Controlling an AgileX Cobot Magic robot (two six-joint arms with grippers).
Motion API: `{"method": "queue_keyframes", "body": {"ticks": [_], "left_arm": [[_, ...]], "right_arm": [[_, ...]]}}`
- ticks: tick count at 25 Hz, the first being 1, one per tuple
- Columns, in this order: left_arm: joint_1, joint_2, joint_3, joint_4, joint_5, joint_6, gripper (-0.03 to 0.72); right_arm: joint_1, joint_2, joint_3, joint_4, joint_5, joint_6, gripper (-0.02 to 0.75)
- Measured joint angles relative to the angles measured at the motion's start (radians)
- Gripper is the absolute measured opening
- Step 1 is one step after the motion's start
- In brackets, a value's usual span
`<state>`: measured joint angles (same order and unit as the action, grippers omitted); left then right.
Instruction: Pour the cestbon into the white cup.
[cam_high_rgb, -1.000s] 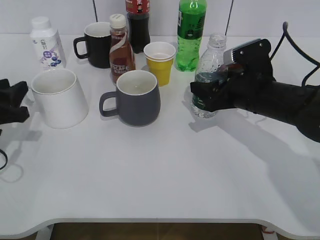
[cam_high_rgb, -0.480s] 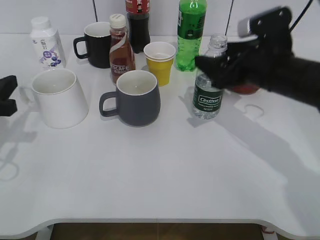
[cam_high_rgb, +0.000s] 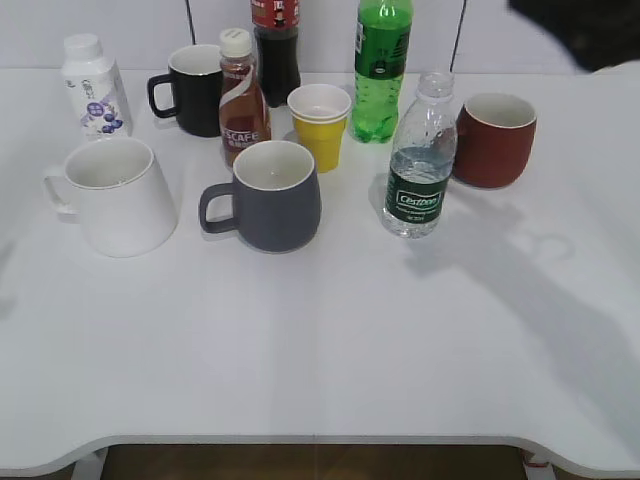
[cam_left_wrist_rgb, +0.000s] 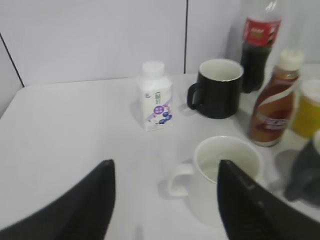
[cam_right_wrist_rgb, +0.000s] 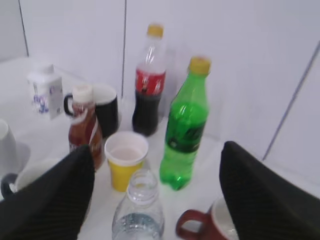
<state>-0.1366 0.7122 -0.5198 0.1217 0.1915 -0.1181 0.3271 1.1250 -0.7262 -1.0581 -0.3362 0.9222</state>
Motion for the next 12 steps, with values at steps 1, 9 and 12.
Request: {"method": "queue_keyframes", "body": {"ticks": [1, 9, 12], "left_arm": [[-0.012, -0.051, -0.015, -0.015, 0.060, 0.000, 0.495], [-0.028, -0.425, -0.043, -0.059, 0.489, -0.003, 0.562], [-0.028, -0.509, -0.043, -0.068, 0.586, -0.003, 0.562]], "right_arm": [[0.000, -0.055, 0.000, -0.103, 0.018, 0.105, 0.588], [0.000, -0.390, 0.051, -0.730, 0.022, 0.536, 0.571], [0.000, -0.416, 0.148, -0.752, 0.254, 0.399, 0.554]]}}
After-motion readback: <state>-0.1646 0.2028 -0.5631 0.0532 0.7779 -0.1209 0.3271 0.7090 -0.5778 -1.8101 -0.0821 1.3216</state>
